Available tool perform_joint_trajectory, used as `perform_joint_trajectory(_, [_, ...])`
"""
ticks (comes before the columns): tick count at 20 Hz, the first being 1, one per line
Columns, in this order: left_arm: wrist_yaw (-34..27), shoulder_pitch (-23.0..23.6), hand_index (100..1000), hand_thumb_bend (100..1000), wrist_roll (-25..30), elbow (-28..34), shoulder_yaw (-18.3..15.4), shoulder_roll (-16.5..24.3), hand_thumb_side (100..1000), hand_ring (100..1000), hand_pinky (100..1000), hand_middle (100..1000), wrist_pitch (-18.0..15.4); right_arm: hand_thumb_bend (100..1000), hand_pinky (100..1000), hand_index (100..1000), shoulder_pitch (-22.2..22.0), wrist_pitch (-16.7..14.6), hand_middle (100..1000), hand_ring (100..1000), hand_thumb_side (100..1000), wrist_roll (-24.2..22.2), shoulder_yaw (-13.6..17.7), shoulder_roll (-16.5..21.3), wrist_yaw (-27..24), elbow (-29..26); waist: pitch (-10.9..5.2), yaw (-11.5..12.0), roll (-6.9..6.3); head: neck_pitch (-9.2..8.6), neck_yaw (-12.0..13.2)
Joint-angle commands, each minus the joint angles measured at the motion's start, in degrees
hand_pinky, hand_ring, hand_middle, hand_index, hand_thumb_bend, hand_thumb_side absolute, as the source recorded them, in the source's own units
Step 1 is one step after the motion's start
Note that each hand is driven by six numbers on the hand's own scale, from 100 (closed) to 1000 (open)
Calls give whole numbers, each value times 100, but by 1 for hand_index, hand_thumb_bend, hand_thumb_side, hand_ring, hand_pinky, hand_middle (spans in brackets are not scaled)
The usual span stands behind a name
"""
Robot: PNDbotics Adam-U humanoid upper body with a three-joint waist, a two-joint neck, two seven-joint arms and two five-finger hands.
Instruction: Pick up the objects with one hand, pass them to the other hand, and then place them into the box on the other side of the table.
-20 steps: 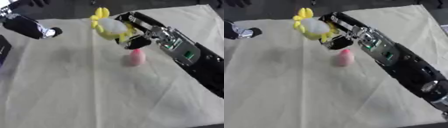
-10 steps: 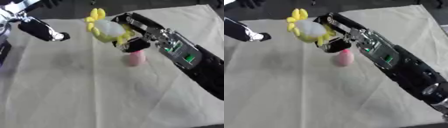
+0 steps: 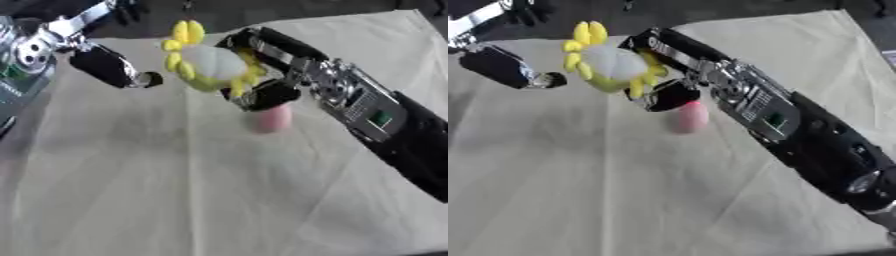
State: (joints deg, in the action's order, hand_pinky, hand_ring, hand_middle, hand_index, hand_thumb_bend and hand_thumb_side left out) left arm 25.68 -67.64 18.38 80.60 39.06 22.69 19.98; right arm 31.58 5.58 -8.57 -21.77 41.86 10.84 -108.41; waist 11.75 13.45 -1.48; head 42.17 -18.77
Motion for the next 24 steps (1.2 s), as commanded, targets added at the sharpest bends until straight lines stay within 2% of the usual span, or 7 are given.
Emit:
perform_joint_trajectory(1, [-31, -149, 865, 654, -11, -13, -40, -9, 324, 753, 804, 727, -4, 100, 785, 574, 96, -25, 461, 525, 100, -20, 26, 83, 36, -105, -134, 11, -27, -69, 20])
perform_joint_trajectory(7, [-185, -141, 857, 668, 80, -74, -29, -144, 409, 752, 804, 725, -50, 100, 785, 573, 118, -55, 460, 524, 100, -67, 8, 49, 72, -109, -104, 20, -21, -93, 30])
perform_joint_trajectory(11, [-428, -104, 846, 644, 170, -165, -49, -191, 558, 747, 805, 716, 26, 100, 786, 574, 120, -109, 461, 524, 100, -49, 15, 44, 158, -117, -79, 20, -20, -102, 39])
perform_joint_trajectory(18, [-854, -30, 842, 691, 441, -148, -44, -106, 760, 748, 809, 715, 93, 100, 787, 573, 95, -155, 461, 523, 100, -6, 8, 52, 268, -63, -46, 36, -28, -122, 15])
perform_joint_trajectory(24, [-955, -24, 836, 737, 533, -67, -29, -89, 781, 748, 810, 713, 55, 100, 787, 573, 81, -175, 460, 523, 100, -13, -7, 44, 334, -41, -25, 42, -18, -120, -17])
